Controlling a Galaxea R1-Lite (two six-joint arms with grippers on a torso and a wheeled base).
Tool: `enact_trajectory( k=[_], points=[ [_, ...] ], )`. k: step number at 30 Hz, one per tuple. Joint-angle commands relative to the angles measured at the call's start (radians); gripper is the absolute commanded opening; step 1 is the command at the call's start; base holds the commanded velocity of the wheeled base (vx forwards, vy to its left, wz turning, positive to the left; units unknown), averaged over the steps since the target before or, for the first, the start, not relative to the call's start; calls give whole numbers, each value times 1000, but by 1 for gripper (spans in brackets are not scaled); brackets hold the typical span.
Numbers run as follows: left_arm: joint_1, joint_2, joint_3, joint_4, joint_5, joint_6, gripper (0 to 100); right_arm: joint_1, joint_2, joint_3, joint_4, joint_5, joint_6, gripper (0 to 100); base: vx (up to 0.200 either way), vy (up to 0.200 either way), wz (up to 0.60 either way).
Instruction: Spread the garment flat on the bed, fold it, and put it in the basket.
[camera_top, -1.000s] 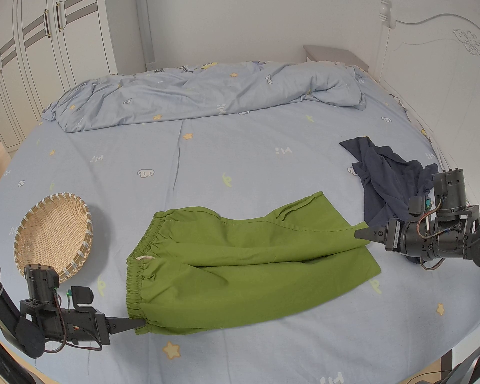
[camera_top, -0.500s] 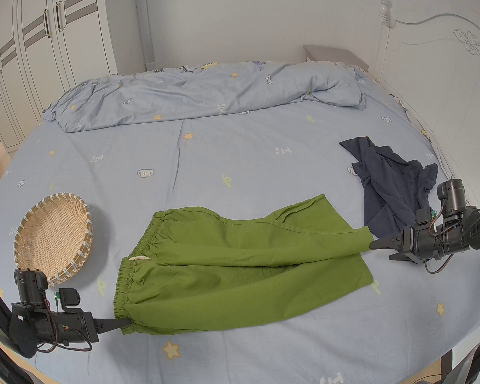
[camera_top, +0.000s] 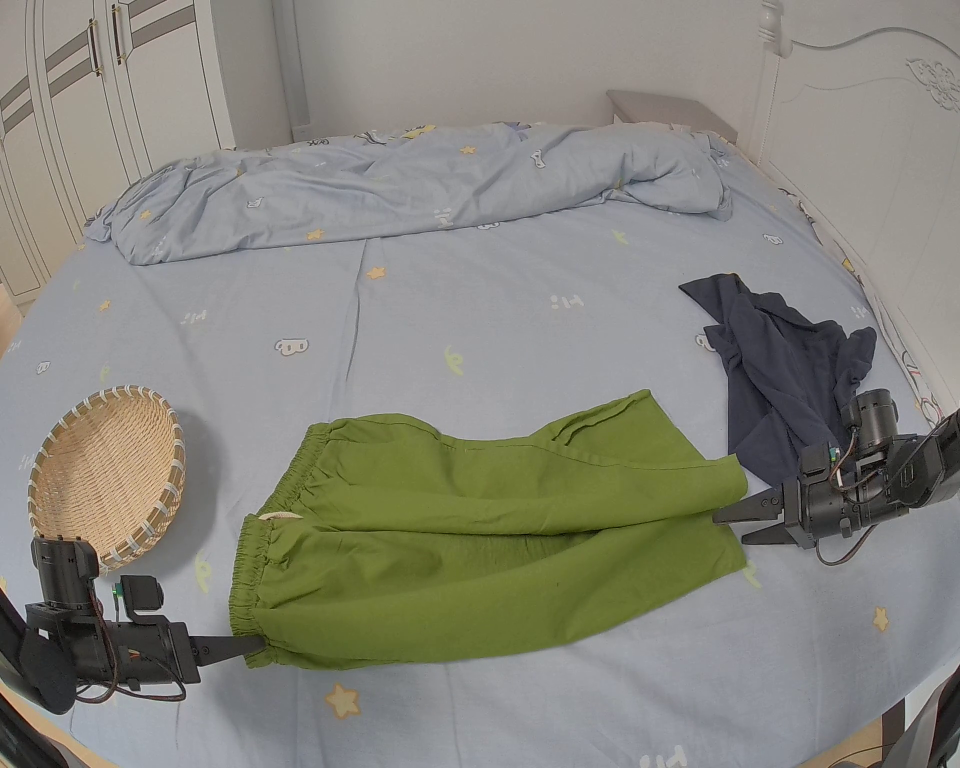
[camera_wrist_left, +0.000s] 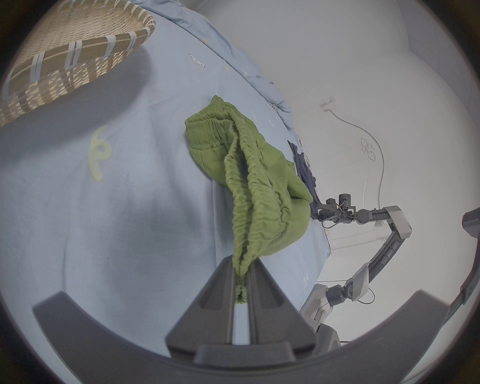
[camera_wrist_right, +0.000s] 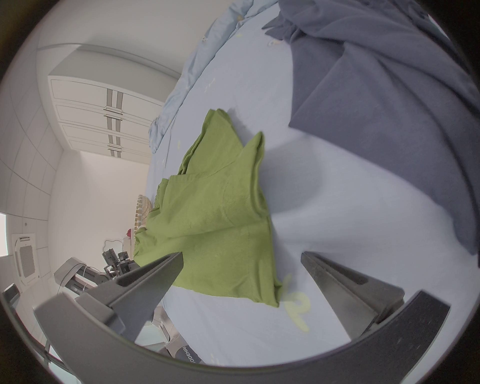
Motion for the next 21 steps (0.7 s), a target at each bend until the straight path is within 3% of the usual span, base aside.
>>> enact_trajectory(
  k=[1, 17, 21],
  points=[
    [-11, 6, 0, -1, 1, 0, 0, 16, 45, 1, -5, 6, -1, 100, 0, 0, 0],
    [-23, 11, 0, -1, 1, 0, 0, 33, 155, -4, -5, 102, -30, 100, 0, 0, 0],
    [-23, 11, 0, -1, 1, 0, 0, 26, 161, -2, -5, 201, -31, 100, 0, 0, 0]
  ],
)
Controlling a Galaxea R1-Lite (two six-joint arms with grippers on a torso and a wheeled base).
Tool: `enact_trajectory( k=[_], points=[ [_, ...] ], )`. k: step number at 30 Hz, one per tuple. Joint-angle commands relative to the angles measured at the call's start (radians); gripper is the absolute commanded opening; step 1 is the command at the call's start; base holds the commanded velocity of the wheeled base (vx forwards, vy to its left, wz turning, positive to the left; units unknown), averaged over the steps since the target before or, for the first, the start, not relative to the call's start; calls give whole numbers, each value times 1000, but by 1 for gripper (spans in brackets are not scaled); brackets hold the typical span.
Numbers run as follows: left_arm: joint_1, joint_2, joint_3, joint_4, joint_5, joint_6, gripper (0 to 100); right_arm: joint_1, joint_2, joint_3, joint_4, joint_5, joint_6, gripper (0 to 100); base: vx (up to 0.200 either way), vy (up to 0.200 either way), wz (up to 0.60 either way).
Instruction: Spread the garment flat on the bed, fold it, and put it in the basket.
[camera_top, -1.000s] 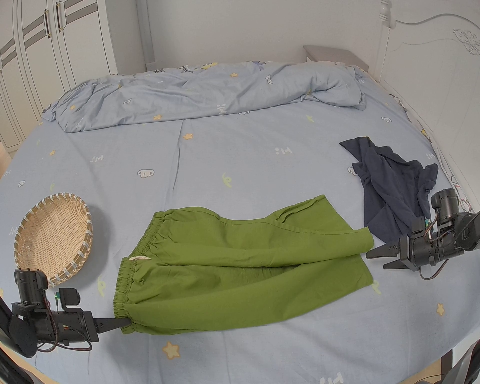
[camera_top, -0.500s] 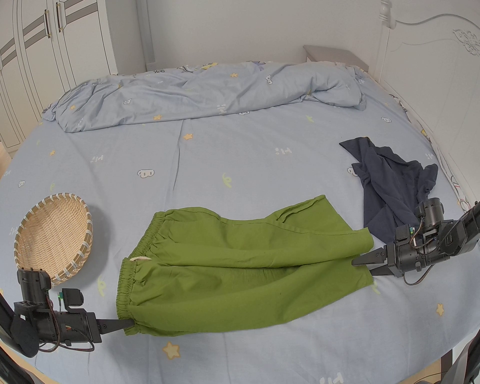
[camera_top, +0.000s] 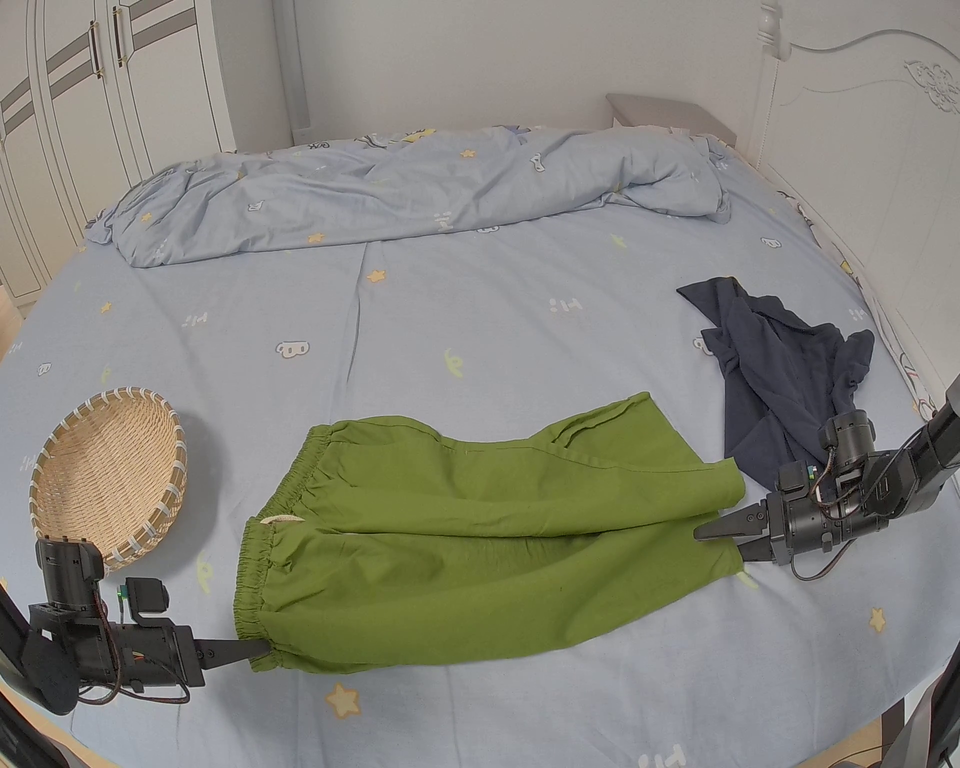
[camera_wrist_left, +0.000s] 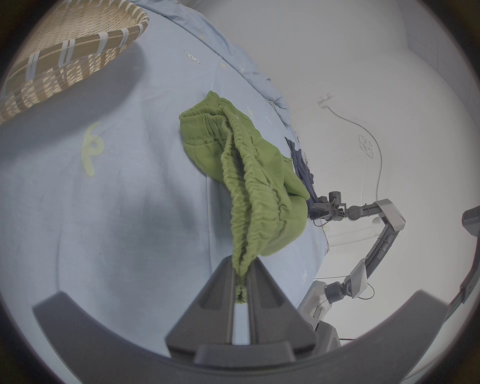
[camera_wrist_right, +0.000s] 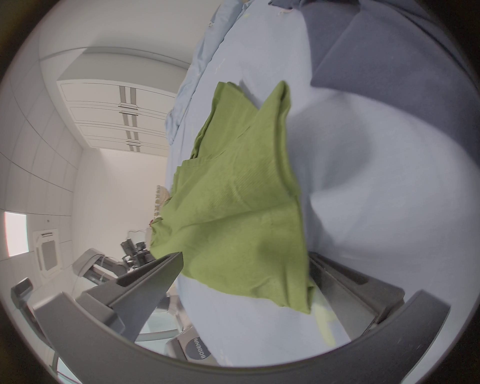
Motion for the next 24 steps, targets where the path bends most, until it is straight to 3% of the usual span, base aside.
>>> enact_trajectory(
  k=[1, 7, 15, 22, 23, 24],
  points=[
    [1, 2, 0, 0, 0, -1, 0, -8, 35, 3, 11, 58, 2, 100, 0, 0, 0],
    [0, 2, 0, 0, 0, -1, 0, -22, 50, 1, 8, 115, -1, 100, 0, 0, 0],
    [1, 2, 0, 0, 0, -1, 0, -68, 87, -8, 10, 115, -72, 100, 0, 0, 0],
    [1, 3, 0, 0, 0, -1, 0, -86, 87, -17, 11, 115, -73, 100, 0, 0, 0],
    [1, 3, 0, 0, 0, -1, 0, -86, 87, -17, 11, 115, -73, 0, 0, 0, 0],
    [1, 5, 0, 0, 0, -1, 0, -86, 88, -17, 11, 115, -75, 0, 0, 0, 0]
  ],
)
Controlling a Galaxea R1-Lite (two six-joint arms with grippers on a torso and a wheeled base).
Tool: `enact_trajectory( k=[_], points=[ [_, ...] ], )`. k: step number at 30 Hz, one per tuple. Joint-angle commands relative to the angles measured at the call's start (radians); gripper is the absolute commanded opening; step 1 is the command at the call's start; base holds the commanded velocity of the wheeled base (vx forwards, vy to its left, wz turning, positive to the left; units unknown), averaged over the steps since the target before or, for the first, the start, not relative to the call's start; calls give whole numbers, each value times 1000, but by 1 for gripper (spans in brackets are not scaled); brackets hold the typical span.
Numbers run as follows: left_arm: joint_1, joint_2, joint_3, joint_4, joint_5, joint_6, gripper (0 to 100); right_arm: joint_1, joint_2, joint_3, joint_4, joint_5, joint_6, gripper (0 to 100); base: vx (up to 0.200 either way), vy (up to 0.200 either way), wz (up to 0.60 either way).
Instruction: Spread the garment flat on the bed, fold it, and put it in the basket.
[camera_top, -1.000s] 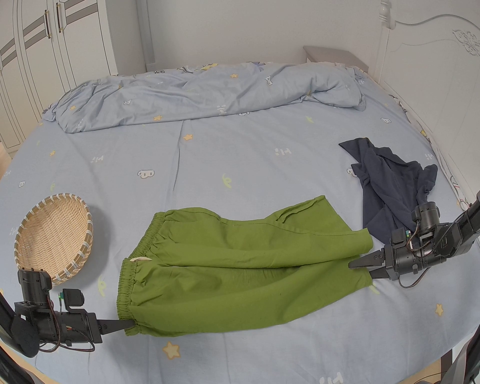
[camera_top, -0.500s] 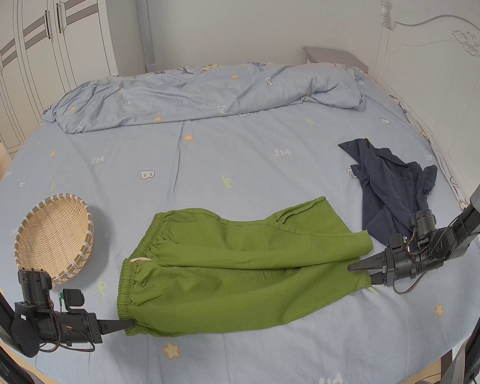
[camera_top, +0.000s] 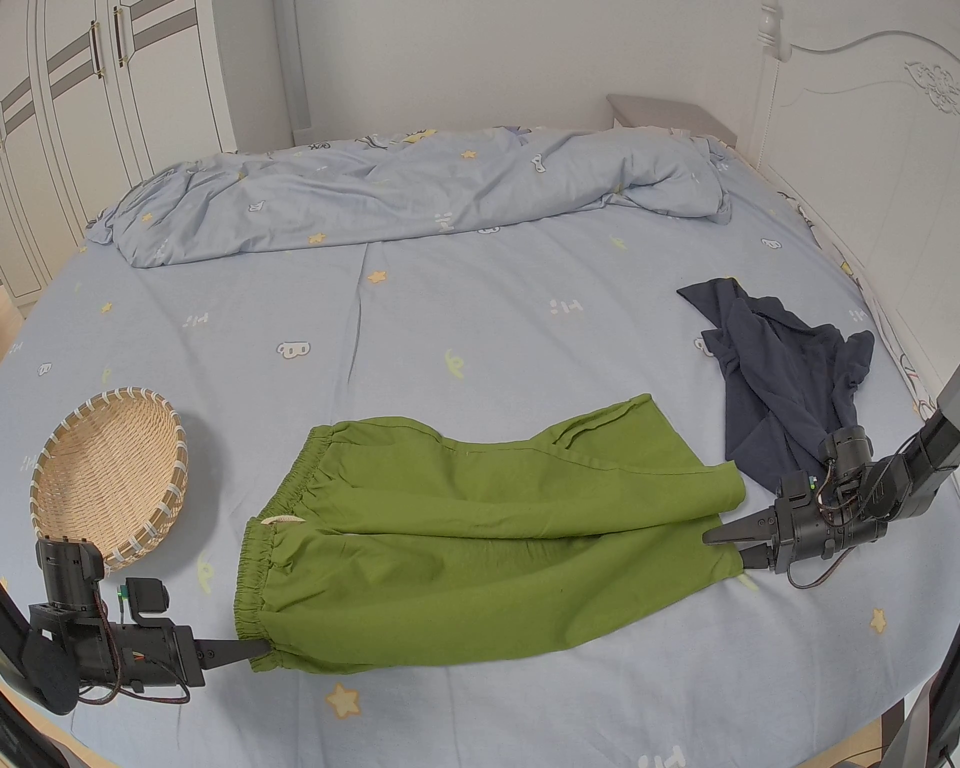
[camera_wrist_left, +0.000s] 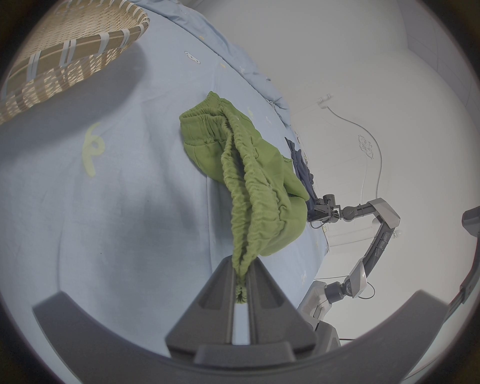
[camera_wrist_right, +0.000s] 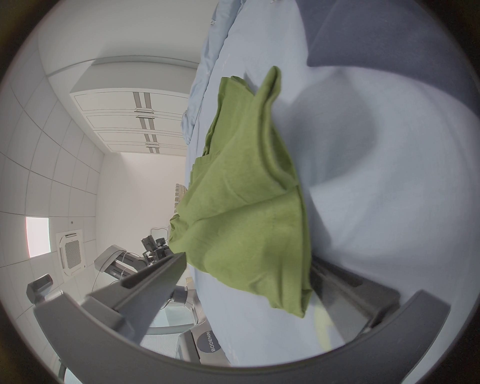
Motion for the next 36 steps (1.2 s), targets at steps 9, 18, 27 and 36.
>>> enact_trajectory(
  k=[9, 18, 27, 36],
  points=[
    [4, 3, 0, 0, 0, 0, 0, -25, 15, -2, -8, -14, -26, 0, 0, 0, 0],
    [18, 14, 0, 3, -5, -2, 0, -35, -68, 21, 7, -14, -32, 0, 0, 0, 0],
    [74, -55, 20, 26, -3, -6, 0, 78, -335, 32, 178, -261, 7, 0, 0, 0, 0],
    [79, -177, 17, 155, 11, -2, 0, 104, -441, 172, 210, -402, -2, 0, 0, 0, 0]
  ],
)
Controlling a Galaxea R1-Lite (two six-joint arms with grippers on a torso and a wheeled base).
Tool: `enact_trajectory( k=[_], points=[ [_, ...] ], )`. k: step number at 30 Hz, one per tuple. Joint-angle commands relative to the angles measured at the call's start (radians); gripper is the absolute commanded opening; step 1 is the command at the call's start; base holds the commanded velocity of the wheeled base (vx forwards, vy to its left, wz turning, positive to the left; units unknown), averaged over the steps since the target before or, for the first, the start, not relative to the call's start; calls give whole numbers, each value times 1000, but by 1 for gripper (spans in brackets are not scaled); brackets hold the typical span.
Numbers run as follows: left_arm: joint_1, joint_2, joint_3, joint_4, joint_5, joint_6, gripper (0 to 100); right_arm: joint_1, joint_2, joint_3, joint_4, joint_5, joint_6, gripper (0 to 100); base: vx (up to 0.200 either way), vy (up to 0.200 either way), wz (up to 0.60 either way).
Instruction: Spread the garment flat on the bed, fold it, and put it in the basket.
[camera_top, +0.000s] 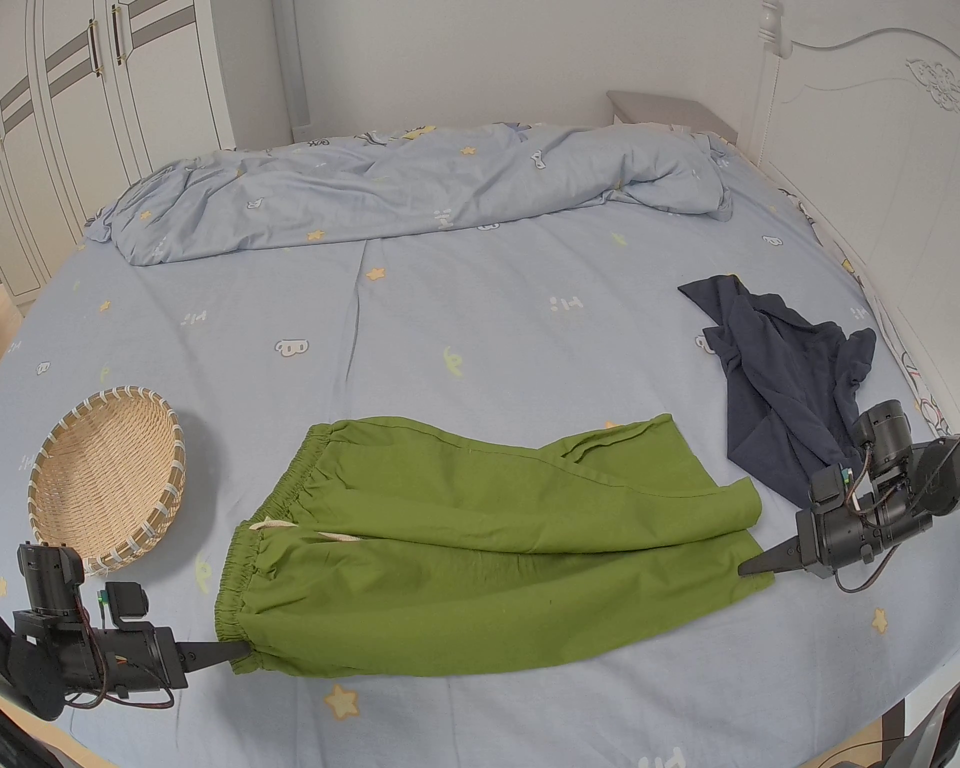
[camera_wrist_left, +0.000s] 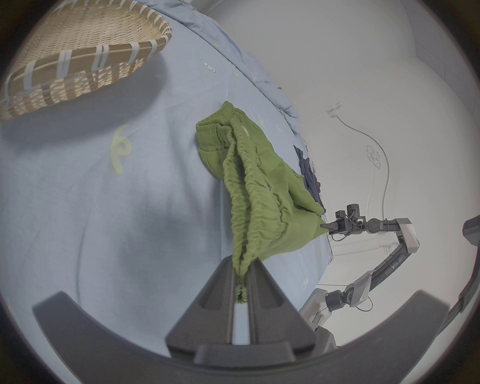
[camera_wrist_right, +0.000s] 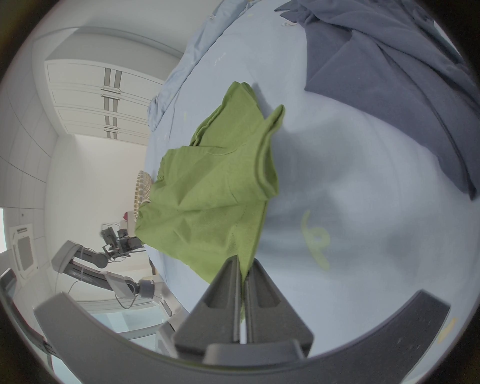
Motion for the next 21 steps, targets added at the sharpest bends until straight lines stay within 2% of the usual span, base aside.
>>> enact_trajectory(
  k=[1, 2, 5, 7, 8, 9, 10, 11, 17, 21],
  points=[
    [6, -88, 0, 85, 5, 6, 0, 17, -98, 105, -2, -113, -15, 0, 0, 0, 0],
    [7, -93, 0, 103, 7, 12, 0, 17, -104, 129, -8, -140, -24, 0, 0, 0, 0],
    [7, -99, 0, 140, 11, 37, 0, 17, -118, 186, -42, -146, -32, 0, 0, 0, 0],
    [7, -102, 0, 200, 80, 110, 0, 17, -129, 272, -120, -156, -35, 0, 0, 0, 0],
    [7, -102, 0, 200, 80, 110, 0, 17, -129, 272, -120, -156, -35, 0, 0, 0, 0],
    [7, -102, 0, 241, 180, 173, 0, 15, -138, 322, -172, -160, -35, 0, 0, 0, 0],
    [7, -102, 0, 241, 180, 173, 0, 15, -138, 322, -172, -160, -35, 0, 0, 0, 0],
    [21, -100, 0, 282, 243, 222, 0, 14, -143, 365, -208, -160, -37, 0, 0, 0, 0],
    [116, -99, 0, 295, 242, 270, 0, 14, -150, 421, -218, -159, -35, 0, 0, 0, 0],
    [127, -102, 2, 313, 243, 274, 0, 15, -167, 442, -218, -157, -35, 0, 0, 0, 0]
  ],
)
